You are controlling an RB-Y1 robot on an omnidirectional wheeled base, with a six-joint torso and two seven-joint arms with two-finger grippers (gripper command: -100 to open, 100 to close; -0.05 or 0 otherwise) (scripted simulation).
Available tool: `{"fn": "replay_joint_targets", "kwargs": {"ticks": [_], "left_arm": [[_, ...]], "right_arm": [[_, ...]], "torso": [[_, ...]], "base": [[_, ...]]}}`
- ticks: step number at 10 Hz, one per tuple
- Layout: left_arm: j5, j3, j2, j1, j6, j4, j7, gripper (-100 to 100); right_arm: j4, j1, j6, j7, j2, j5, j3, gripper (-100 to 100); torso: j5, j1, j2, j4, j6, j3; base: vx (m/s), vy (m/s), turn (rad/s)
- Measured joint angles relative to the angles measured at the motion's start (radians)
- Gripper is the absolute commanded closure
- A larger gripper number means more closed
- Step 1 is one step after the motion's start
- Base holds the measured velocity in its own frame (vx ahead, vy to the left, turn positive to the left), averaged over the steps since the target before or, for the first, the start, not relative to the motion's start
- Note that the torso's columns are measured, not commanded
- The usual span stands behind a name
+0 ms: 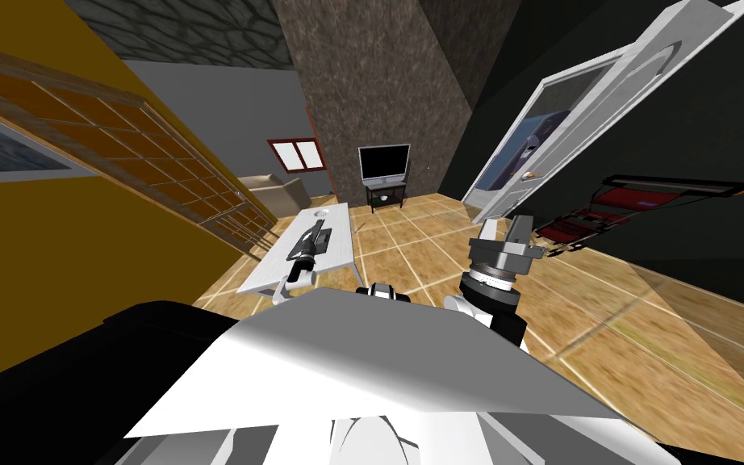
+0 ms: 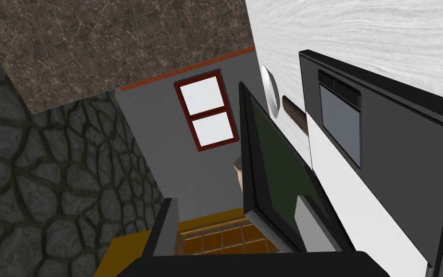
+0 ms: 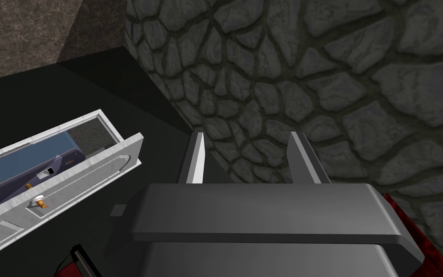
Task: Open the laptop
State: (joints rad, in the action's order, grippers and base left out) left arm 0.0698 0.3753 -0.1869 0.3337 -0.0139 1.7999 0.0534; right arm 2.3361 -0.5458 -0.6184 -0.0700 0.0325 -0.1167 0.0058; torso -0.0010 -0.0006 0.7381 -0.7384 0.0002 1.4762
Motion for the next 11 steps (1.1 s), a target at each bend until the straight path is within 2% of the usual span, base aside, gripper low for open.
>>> {"fn": "replay_joint_targets", "kwargs": {"ticks": [9, 10, 11], "left_arm": [[0.043, 0.034, -0.028, 0.073, 0.159, 0.202, -0.03, -100], [0.043, 0.034, -0.028, 0.074, 0.163, 0.205, -0.031, 0], [0.043, 0.034, -0.028, 0.074, 0.163, 0.203, -0.031, 0]], "right_arm": [[0.0, 0.0, 0.0, 0.0, 0.0, 0.0, 0.0, 0], [0.0, 0.0, 0.0, 0.0, 0.0, 0.0, 0.0, 0], [0.0, 0.0, 0.0, 0.0, 0.0, 0.0, 0.0, 0]], "torso": [[0.0, 0.0, 0.001, -0.001, 0.0, -0.001], [0.0, 0.0, 0.001, 0.0, 0.0, -0.001], [0.0, 0.0, 0.001, 0.0, 0.0, -0.001]], "base": [[0.009, 0.0, -0.015], [0.0, 0.0, 0.0], [0.0, 0.0, 0.0]]}}
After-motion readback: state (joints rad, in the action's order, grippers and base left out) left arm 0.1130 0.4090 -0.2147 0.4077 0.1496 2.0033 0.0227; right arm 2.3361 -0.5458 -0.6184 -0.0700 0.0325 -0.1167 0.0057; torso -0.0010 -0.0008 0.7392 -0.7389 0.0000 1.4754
